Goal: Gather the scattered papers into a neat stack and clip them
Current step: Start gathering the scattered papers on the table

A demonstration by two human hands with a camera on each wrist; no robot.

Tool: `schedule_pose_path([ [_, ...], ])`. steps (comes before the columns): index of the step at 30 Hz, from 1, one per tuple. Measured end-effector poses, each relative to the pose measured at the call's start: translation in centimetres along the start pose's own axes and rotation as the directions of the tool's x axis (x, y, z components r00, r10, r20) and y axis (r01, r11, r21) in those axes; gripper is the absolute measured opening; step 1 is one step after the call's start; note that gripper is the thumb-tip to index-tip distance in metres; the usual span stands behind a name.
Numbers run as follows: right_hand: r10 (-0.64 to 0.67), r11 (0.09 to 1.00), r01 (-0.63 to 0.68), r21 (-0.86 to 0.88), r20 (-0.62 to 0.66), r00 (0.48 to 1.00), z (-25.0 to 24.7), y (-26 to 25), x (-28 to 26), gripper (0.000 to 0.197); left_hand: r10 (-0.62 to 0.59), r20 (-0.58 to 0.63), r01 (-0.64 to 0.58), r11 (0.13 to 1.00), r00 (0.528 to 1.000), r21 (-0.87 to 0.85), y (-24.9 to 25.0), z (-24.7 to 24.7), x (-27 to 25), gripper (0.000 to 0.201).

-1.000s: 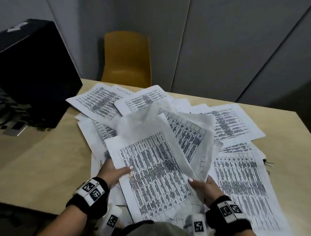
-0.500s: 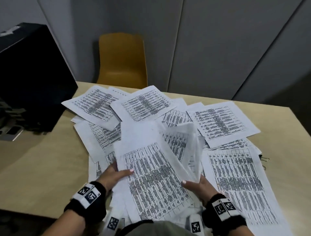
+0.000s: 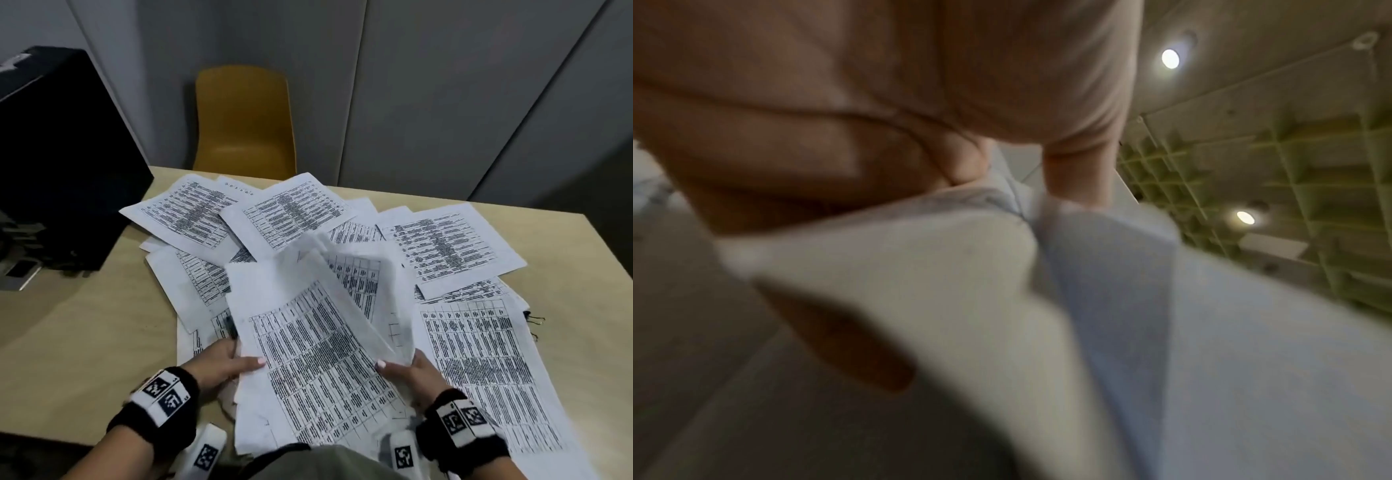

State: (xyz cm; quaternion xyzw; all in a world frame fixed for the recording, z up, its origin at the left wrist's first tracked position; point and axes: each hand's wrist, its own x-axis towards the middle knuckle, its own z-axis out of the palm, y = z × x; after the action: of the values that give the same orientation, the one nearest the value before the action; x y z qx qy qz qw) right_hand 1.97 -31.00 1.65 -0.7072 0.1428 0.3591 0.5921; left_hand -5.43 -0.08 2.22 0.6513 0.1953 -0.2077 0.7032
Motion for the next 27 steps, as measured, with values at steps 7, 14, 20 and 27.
schedule_pose_path([
  [7,-0.055,0.997,0.053,0.051,0.034,0.998,-2.2,-0.8,-1.1,0.079,0.034,-0.14,-0.051,0.991,0.99,-0.122,1.9,-2.0,0.1,0.083],
  [14,-0.069,0.978,0.076,-0.192,0.045,0.997,-0.4,-1.3,-0.9,0.098,0.099,-0.167,-0.11,0.992,0.981,-0.056,2.8,0.8,0.3,0.099],
  [20,-0.066,0.995,0.067,-0.068,0.01,0.998,-0.2,-1.1,-0.8,0.062,-0.071,-0.141,0.046,0.984,0.987,-0.171,0.5,0.4,0.8,0.11],
  [27,-0.154,0.976,0.147,-0.159,-0.034,0.987,-0.5,-1.2,0.0,0.034,-0.085,-0.231,0.115,0.986,0.969,0.121,0.2,1.7,0.8,0.049],
])
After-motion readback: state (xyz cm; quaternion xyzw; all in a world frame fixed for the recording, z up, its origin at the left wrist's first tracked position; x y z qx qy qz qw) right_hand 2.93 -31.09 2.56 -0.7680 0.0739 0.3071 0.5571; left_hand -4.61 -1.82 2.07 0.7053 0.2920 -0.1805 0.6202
